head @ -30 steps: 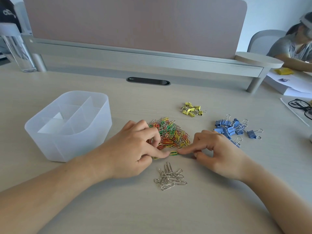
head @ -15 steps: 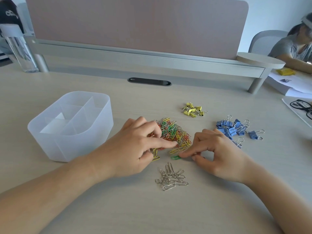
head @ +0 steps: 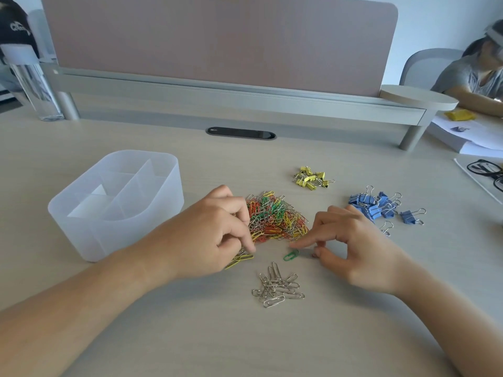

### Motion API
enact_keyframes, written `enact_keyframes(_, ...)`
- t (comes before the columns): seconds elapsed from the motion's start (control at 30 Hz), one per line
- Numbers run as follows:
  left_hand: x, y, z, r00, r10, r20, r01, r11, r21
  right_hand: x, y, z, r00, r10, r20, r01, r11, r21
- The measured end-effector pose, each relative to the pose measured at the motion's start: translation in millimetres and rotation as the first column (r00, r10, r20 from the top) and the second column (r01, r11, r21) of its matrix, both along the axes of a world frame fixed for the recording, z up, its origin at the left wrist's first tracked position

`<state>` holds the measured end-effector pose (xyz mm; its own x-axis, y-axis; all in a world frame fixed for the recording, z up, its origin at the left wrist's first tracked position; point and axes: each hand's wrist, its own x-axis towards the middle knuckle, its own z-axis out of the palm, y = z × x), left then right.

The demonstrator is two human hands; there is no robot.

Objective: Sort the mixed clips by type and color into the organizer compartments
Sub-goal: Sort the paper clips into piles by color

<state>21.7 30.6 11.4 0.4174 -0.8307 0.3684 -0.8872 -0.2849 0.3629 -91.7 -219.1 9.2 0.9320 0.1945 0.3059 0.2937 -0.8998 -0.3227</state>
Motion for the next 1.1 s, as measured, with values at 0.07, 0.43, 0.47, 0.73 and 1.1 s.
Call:
enact_keyframes(0.07,-1,-1,0,1.000,-0.006,-0.003,0.006,1.000,0.027,-1,6,0,1.000,0.025,0.005,-0.025,1.000,-0.010)
enact_keyframes(0.43,-1,11,13,1.000,-0.005,0.031,0.000,0.988,0.154,0,29,-9,0.991,0.125,-0.040,-0.128,0.989,-0.074)
enact_keyframes(0.47,-1,11,14,0.999,0.022,0.028,-0.026,0.989,0.148,0,30,-9,0.992,0.119,-0.039,-0.123,0.988,-0.090)
enact_keyframes(0.73,0,13,18,0.995,0.089,0.044,-0.097,0.973,0.211,0,45,-5,0.990,0.096,-0.108,-0.117,0.970,-0.211)
enact_keyframes(1.1,-4,13,19,0.999,0.021,0.039,-0.030,0.969,0.246,1,34,-3,0.996,0.040,-0.077,-0.050,0.988,-0.145)
